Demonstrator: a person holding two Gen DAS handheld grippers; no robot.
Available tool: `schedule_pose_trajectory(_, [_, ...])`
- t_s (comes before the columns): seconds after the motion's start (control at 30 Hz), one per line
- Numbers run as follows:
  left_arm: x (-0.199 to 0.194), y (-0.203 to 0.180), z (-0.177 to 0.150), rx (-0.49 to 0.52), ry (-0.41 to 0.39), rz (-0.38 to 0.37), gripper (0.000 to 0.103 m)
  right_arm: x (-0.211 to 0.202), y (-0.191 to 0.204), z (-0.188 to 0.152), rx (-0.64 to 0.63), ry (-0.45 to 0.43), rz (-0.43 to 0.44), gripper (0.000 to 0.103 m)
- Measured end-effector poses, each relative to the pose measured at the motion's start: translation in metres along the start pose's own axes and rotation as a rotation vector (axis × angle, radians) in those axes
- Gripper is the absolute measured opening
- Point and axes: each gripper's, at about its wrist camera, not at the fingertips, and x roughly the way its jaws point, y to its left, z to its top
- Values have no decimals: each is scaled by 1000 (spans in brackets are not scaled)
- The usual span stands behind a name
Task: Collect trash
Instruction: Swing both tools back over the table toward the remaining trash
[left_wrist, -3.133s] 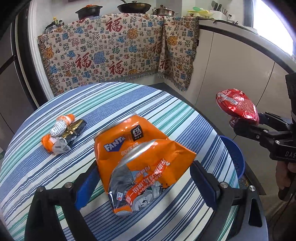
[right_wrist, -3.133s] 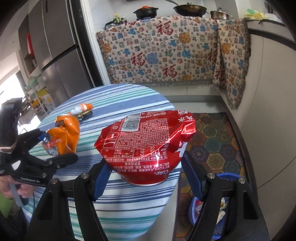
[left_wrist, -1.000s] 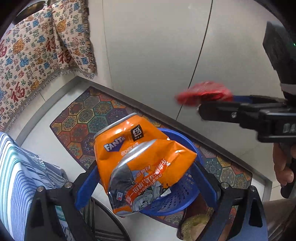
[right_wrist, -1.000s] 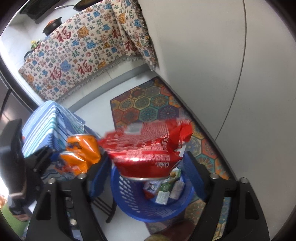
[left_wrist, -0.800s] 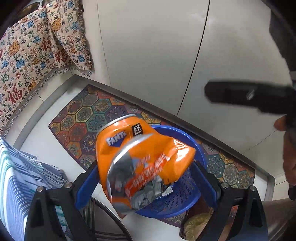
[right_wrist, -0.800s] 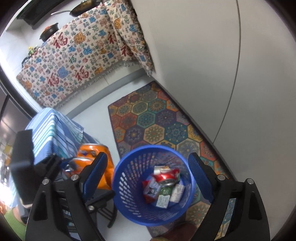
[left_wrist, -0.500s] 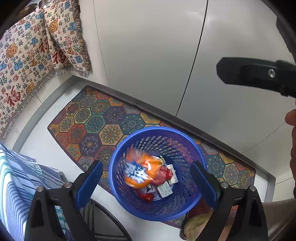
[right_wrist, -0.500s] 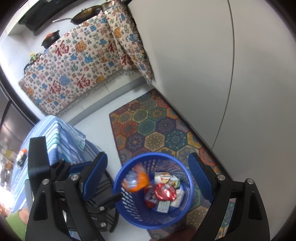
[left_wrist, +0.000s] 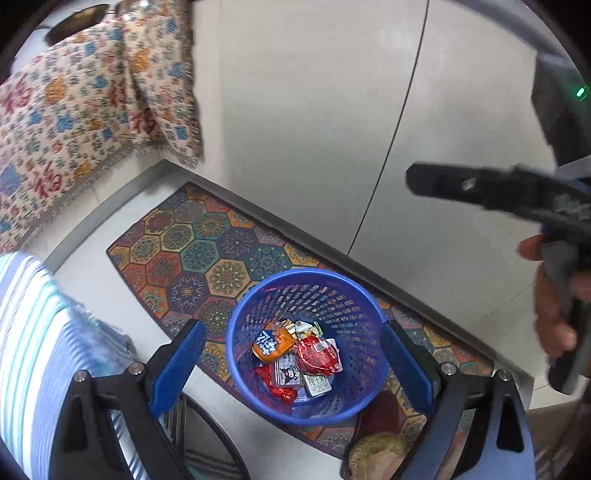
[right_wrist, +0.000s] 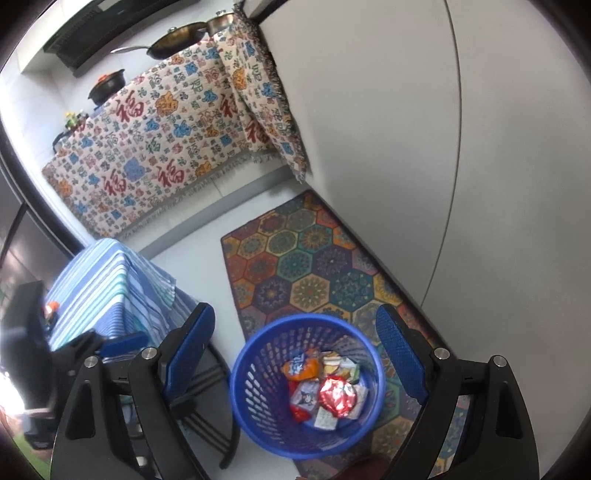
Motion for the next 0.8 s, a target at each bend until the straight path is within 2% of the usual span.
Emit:
schedule_pose_trajectory(0.17, [-77, 15, -26, -104, -73, 56, 97, -10, 33, -4, -87, -25, 12, 91])
schedule_pose_trajectory(0.37, [-154, 59, -86, -259, -107, 195, 97, -14, 101, -21, -255, -38, 44, 94])
schedule_pose_trajectory(0.7, [-214, 176, -193, -439, -38, 512, 97, 3, 244, -74, -519, 12, 191, 94])
schedule_pose_trajectory(0.8, [-223, 212, -218, -500, -20, 583, 97, 14, 294, -96, -621, 40, 240, 94])
